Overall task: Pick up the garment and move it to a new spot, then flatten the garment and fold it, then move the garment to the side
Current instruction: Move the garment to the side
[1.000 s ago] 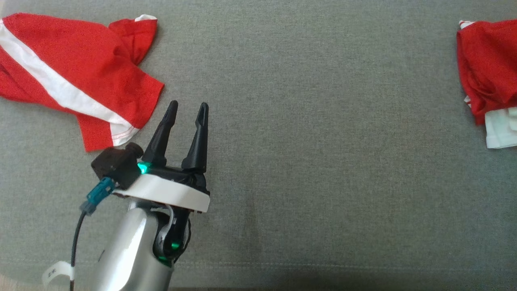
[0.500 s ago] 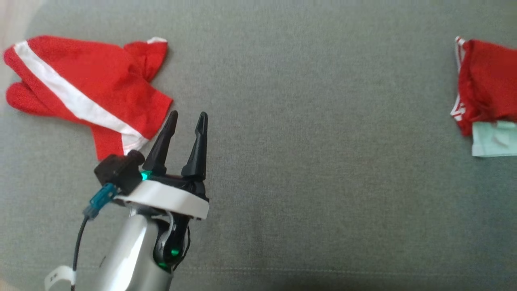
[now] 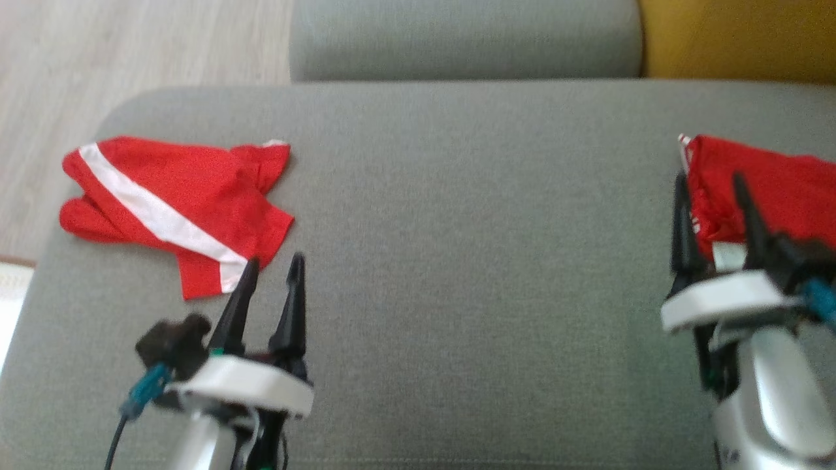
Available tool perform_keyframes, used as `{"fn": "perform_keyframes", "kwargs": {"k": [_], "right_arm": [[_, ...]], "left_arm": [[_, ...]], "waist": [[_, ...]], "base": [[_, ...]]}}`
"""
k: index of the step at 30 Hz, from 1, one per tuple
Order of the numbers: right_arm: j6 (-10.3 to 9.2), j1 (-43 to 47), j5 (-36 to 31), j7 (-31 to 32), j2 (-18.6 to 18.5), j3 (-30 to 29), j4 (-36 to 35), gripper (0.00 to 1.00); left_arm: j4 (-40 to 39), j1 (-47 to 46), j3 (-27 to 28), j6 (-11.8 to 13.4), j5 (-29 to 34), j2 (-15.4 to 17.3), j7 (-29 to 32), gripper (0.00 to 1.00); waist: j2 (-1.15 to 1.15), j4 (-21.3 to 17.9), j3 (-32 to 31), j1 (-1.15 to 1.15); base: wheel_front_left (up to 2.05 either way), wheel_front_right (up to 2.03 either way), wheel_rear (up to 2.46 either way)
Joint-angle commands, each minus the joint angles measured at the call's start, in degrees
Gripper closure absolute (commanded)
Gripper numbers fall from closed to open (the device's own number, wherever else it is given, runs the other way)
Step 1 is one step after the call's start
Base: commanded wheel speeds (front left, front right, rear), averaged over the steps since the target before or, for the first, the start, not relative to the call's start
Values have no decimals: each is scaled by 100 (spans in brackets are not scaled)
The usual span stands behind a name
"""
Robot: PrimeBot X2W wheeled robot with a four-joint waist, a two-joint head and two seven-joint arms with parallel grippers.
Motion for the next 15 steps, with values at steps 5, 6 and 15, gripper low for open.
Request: {"fn": "perform_keyframes", "kwargs": {"k": [5, 6, 15], "right_arm": [[-5, 437, 508, -218, 88, 372, -191, 0], [-5, 437, 508, -218, 88, 372, -191, 0], [-5, 1082, 1006, -282, 93, 661, -474, 0]], "left_arm": [[-238, 300, 366, -4, 65, 43, -30, 0], [-238, 300, 366, -4, 65, 43, -30, 0], [-412, 686, 490, -60, 120, 43, -31, 0]], "waist": [[0, -122, -404, 0], [0, -122, -404, 0], [0, -238, -574, 0]], "base": [[0, 0, 0], [0, 0, 0], [0, 0, 0]]}}
